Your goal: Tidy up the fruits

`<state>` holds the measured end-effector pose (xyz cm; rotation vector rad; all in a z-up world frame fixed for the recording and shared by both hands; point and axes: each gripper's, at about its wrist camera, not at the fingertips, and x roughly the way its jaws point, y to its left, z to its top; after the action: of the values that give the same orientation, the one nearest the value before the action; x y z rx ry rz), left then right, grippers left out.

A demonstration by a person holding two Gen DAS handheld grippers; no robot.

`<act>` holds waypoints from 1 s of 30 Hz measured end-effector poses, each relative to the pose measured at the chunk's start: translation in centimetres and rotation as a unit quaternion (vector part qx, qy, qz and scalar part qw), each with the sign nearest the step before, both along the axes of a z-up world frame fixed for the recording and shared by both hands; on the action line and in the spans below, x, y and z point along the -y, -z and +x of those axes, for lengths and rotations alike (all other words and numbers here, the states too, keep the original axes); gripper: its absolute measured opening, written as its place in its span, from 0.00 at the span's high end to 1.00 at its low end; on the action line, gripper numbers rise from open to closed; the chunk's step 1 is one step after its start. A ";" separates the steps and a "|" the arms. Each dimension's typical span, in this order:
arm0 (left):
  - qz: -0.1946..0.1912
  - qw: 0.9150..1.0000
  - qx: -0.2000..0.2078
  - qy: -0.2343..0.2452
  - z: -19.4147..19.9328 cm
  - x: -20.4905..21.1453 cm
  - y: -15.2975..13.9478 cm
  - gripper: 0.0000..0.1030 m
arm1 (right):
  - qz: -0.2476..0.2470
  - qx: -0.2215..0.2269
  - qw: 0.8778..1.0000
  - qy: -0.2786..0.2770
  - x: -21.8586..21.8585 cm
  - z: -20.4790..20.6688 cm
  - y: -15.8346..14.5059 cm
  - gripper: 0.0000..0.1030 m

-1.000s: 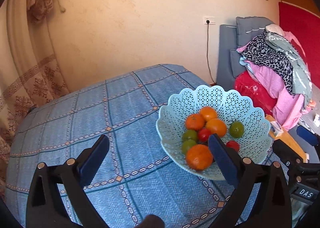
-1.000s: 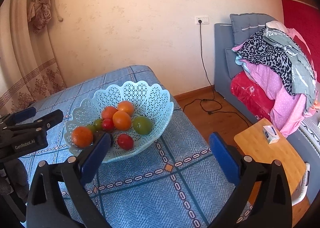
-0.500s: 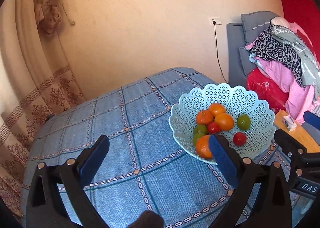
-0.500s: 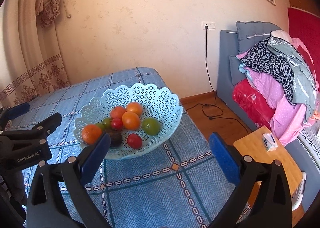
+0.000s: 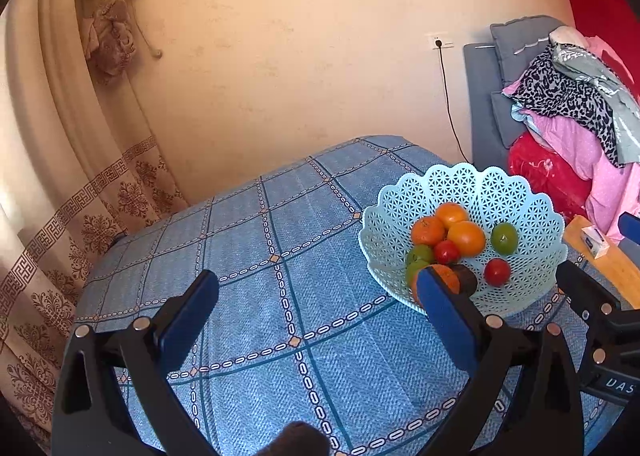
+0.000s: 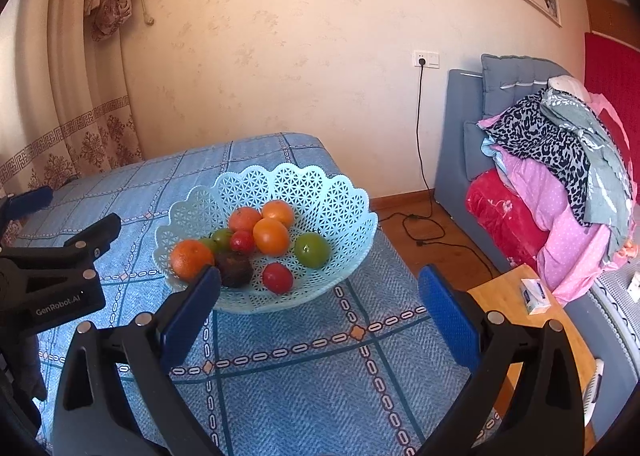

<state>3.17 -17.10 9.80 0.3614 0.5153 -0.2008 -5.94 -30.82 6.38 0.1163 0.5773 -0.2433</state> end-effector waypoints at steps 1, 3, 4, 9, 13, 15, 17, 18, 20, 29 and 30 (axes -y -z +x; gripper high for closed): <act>-0.001 1.000 -0.003 0.000 0.0 0.0 0.0 0.05 | 0.001 -0.002 1.000 -0.001 0.0 0.1 0.0 0.02; -0.001 1.000 -0.006 0.000 0.1 0.1 0.1 0.05 | -0.001 -0.006 1.000 -0.001 -0.1 0.2 0.2 0.02; 0.002 1.000 -0.006 0.001 0.1 0.2 0.2 0.05 | -0.003 -0.008 1.000 -0.001 -0.2 0.3 0.2 0.02; 0.005 1.000 -0.005 0.003 0.0 0.5 0.2 0.05 | -0.004 -0.011 1.000 0.000 -0.1 0.4 0.4 0.02; 0.008 1.000 -0.006 0.003 0.0 0.6 0.3 0.05 | -0.004 -0.013 1.000 0.002 -0.1 0.5 0.5 0.02; 0.010 1.000 -0.006 0.006 -0.1 0.7 0.3 0.05 | -0.006 -0.016 1.000 0.002 -0.1 0.6 0.6 0.02; 0.012 1.000 -0.006 0.008 -0.1 0.9 0.4 0.05 | -0.009 -0.018 1.000 0.003 -0.1 0.7 0.7 0.02; 0.013 1.000 -0.006 0.008 -0.1 0.9 0.4 0.05 | -0.013 -0.019 1.000 0.004 -0.1 0.7 0.7 0.02; 0.013 1.000 -0.008 0.007 0.1 1.0 0.5 0.05 | -0.017 -0.018 1.000 0.004 -0.2 0.7 0.7 0.02; 0.013 1.000 -0.014 -0.001 0.4 0.9 0.8 0.05 | -0.023 -0.021 0.999 0.008 -0.2 0.8 0.9 0.02; 0.013 1.000 -0.014 -0.001 0.4 0.9 0.9 0.05 | -0.024 -0.021 0.999 0.008 -0.2 0.9 0.9 0.02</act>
<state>3.61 -17.97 8.94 0.3842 0.5469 -0.1972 -5.07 -30.66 5.47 0.0704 0.6121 -0.2762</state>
